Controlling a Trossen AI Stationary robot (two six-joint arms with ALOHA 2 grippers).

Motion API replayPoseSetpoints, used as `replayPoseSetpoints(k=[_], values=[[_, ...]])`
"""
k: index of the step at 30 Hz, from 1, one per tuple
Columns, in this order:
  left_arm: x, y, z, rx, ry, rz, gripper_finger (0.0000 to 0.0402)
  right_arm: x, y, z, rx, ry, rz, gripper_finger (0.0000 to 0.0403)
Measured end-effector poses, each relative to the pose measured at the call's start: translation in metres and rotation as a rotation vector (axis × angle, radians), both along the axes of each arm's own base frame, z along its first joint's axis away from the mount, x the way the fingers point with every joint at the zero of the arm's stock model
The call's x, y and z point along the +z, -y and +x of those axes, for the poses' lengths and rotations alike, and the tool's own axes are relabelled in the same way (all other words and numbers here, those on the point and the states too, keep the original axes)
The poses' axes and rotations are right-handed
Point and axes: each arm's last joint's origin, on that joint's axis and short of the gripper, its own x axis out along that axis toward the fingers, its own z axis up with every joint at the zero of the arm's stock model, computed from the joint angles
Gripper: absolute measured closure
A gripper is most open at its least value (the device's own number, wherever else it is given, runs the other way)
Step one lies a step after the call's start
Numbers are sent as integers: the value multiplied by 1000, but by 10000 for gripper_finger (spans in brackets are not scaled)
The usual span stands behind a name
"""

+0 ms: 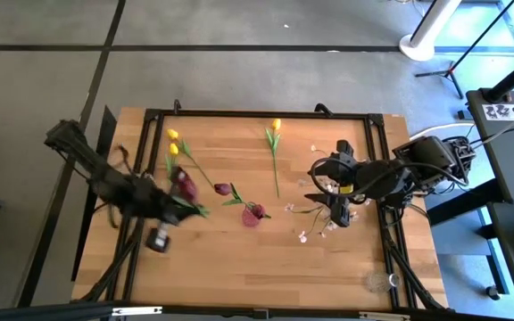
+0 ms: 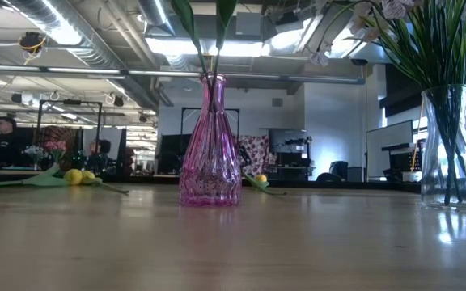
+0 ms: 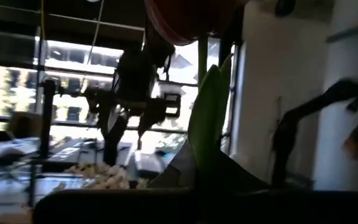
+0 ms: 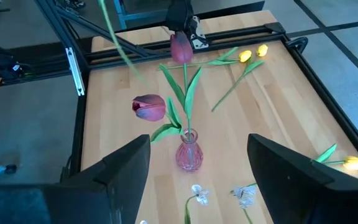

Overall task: Sort flowers into vase by color
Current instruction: Put the red flower into the red vase

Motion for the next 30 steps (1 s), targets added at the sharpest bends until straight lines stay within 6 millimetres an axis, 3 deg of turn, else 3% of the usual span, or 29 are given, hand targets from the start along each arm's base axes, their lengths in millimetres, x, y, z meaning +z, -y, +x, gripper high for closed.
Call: replayPoseSetpoints(k=[6,15,24,30], values=[[-26,14,43,213,15,29,401,0,1,0,-3,6,-31,134],[-50,-5,84,380,21,-16,401,1,1,0,-25,13,-46,134],[-54,-28,97,460,19,-32,401,1,2,0,-34,15,-43,134],[-59,-31,101,406,-4,-97,401,1,2,0,-34,15,-43,134]])
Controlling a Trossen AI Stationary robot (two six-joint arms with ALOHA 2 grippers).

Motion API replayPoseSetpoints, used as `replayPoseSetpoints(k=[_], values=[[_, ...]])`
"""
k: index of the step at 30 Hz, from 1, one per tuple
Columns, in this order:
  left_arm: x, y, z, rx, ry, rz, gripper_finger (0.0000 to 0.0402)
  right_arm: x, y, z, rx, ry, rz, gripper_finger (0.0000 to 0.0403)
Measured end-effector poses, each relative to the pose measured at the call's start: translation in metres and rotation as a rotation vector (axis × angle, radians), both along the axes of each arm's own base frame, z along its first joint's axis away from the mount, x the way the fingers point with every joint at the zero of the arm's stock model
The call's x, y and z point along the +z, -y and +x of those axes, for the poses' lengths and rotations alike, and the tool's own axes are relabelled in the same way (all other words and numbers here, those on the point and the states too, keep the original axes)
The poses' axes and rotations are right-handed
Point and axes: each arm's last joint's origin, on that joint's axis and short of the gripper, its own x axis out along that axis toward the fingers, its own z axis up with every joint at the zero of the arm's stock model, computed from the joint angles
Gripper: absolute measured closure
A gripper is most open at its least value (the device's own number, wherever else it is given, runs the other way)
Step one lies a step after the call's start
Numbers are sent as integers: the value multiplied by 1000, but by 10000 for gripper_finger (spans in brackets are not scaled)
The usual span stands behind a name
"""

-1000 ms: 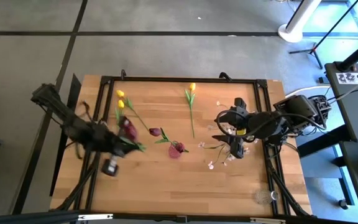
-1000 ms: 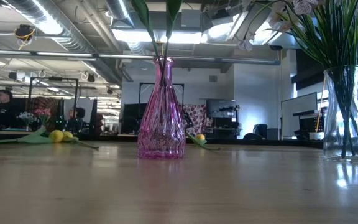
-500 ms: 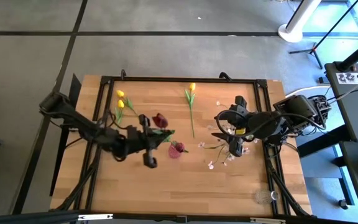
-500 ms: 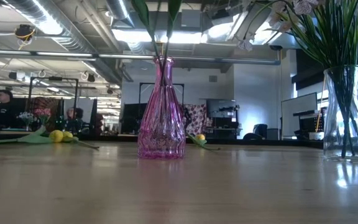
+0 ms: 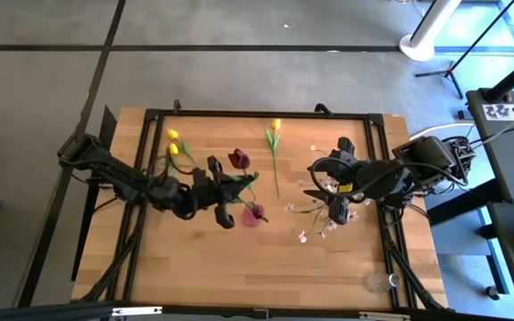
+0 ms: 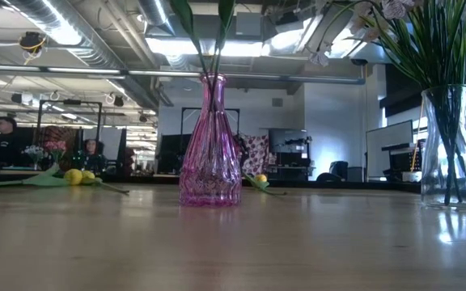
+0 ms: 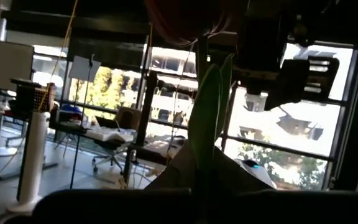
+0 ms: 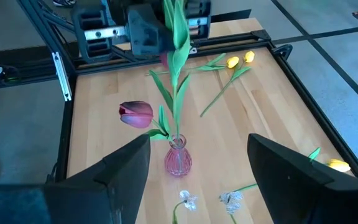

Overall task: Sort flowers into vase by color
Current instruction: Put the red flower into the red vase

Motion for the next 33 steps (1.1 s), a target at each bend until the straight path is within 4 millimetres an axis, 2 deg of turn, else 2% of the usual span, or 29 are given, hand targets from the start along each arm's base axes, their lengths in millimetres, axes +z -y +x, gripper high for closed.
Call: replayPoseSetpoints(k=[10,17,22,27,33], values=[[-7,0,4,-9,-31,-40,401,0,0,0,0,0,0,134],[-27,2,18,11,-97,-18,401,0,0,0,-8,3,12,134],[-29,5,18,5,-117,-4,383,0,0,0,-11,4,18,134],[-26,10,10,2,-186,78,348,0,0,0,-23,4,33,134],[-13,3,-10,-62,-252,-52,312,0,0,0,-23,3,33,134]])
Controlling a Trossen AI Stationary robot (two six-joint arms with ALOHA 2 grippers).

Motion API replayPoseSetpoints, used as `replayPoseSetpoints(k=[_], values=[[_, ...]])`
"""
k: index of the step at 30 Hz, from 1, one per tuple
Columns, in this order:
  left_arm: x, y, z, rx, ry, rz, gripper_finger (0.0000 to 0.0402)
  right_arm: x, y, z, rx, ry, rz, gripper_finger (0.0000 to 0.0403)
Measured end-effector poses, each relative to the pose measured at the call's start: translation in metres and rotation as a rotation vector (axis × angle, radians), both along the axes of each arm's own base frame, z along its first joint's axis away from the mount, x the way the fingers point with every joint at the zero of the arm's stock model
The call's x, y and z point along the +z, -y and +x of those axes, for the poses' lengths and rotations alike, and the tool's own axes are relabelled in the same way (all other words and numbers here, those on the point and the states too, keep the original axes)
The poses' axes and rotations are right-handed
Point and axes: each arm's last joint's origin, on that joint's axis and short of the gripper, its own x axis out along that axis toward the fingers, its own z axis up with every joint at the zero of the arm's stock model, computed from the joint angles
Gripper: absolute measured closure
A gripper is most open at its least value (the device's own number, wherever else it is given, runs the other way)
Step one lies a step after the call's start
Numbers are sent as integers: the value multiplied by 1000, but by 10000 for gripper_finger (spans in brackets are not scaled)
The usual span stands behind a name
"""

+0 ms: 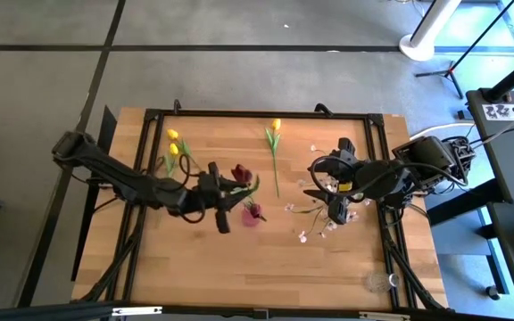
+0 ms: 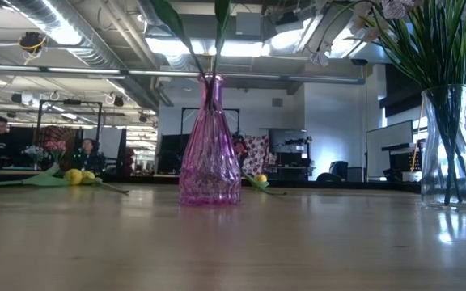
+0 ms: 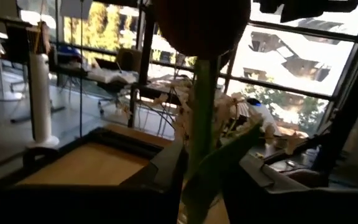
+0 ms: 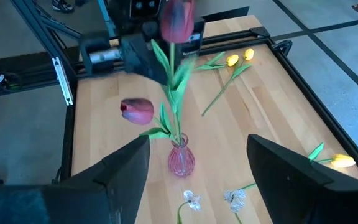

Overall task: Sort flowers into vase by color
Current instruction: Put the red flower into the red vase

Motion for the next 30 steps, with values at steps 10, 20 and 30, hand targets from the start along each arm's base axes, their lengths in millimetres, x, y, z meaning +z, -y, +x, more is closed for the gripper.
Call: replayPoseSetpoints(k=[10,20,30], values=[[44,-4,-20,-162,-252,-59,284,0,0,0,0,-2,-1,134],[80,-22,-27,-263,-409,-147,283,0,0,0,0,-1,0,134],[44,-28,0,-291,-607,-242,261,0,0,0,-9,1,13,134]])
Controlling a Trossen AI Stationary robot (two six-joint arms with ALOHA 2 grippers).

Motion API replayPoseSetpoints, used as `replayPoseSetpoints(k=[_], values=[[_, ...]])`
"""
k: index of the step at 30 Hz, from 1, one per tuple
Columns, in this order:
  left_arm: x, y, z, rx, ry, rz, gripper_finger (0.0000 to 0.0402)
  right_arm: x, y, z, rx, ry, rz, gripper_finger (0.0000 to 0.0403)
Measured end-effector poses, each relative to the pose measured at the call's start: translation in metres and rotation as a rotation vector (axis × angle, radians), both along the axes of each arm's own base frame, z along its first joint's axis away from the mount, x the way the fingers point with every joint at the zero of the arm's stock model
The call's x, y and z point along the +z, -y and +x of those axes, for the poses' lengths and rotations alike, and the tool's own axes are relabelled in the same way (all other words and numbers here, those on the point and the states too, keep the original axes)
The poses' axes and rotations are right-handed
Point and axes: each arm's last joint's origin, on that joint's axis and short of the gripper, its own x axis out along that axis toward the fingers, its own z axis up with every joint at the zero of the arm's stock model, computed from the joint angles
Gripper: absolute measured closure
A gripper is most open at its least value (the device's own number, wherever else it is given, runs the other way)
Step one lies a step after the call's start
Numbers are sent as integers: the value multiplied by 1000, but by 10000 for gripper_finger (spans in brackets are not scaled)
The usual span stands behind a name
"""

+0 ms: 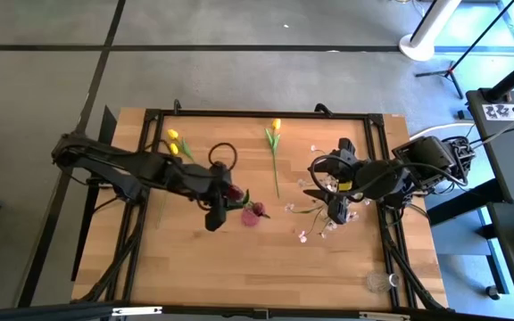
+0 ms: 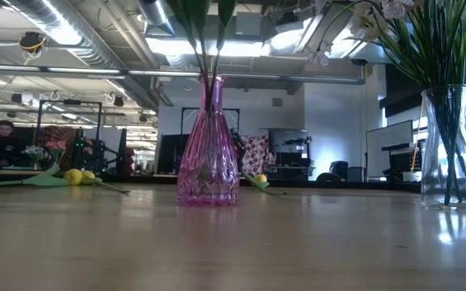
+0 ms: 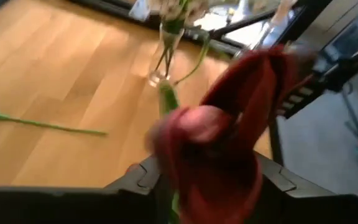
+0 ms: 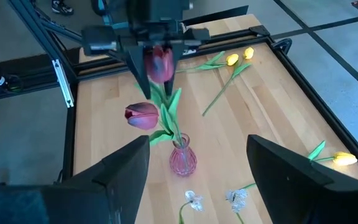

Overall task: Sort flowers into vase by color
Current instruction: Put the red flower into the red vase, then put the bottom yellow flower into the bottom transparent vase

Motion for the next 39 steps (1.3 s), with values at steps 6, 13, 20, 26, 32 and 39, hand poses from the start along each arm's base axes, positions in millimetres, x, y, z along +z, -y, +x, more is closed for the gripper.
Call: replayPoseSetpoints(k=[6,13,20,26,32,39], values=[[22,-4,1,-37,2,28,222,0,5,2,-27,1,6,134],[35,-16,-17,-93,-188,40,206,0,9,4,-29,-5,18,134],[55,-20,-22,-137,-137,81,206,0,14,6,-45,-7,23,134],[70,-31,-34,-101,-175,138,206,-1,17,7,-44,-16,26,134],[65,-66,-69,243,-316,177,206,-2,19,6,-57,-30,13,134],[-2,-114,-105,801,-517,-46,206,-3,20,5,-72,-36,2,134]])
